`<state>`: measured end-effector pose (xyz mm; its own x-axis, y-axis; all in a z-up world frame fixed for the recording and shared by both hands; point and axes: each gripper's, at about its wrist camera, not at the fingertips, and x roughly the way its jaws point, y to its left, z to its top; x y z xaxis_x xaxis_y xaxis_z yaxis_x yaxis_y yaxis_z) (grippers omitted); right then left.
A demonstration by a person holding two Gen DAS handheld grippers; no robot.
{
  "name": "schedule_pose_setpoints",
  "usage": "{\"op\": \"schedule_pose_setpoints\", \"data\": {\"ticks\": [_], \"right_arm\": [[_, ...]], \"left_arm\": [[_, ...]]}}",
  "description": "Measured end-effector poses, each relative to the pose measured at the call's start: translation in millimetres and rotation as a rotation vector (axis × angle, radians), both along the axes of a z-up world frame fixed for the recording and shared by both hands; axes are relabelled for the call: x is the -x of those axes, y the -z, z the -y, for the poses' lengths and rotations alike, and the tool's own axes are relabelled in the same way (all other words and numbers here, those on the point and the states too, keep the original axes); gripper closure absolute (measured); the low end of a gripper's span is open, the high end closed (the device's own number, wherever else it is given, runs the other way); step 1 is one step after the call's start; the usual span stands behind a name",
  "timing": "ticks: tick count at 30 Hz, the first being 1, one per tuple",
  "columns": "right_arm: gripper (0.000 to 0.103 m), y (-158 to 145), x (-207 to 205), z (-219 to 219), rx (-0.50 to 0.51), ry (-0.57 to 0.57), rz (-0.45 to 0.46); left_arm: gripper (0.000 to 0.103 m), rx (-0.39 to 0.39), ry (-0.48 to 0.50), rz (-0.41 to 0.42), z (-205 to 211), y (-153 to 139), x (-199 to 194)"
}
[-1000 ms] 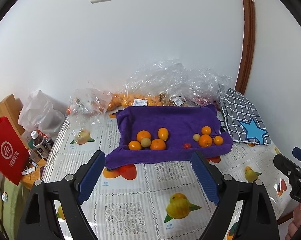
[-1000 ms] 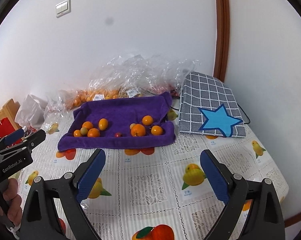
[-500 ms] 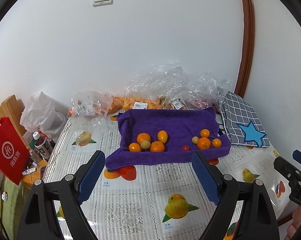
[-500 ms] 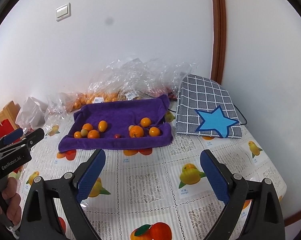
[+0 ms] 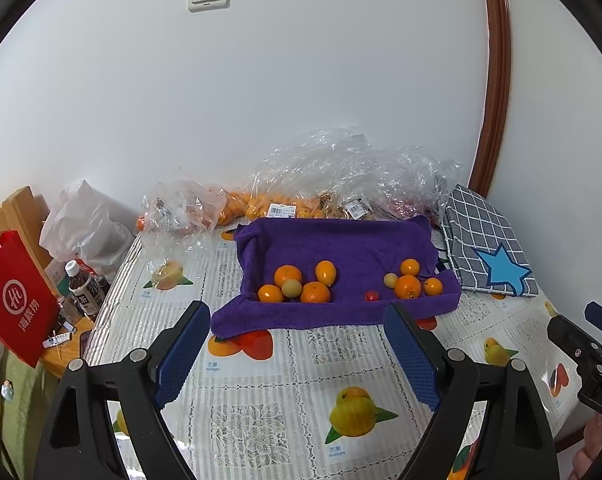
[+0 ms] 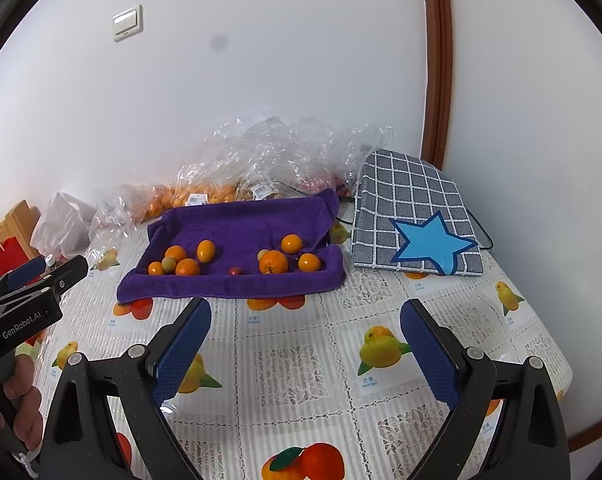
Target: Organize fruits
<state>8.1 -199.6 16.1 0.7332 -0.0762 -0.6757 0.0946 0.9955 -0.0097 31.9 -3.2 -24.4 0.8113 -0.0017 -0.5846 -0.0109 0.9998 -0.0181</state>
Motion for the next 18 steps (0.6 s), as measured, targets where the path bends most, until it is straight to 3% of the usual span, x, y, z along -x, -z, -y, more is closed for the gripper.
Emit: {"op": "schedule_pose_setpoints", "data": {"ticks": [18], "right_arm": [[0.008, -0.9, 2.0, -0.7, -0.001, -0.002, 0.002]], "left_arm": [[0.015, 0.004, 0.001, 0.0, -0.2, -0.7, 1.0]]}}
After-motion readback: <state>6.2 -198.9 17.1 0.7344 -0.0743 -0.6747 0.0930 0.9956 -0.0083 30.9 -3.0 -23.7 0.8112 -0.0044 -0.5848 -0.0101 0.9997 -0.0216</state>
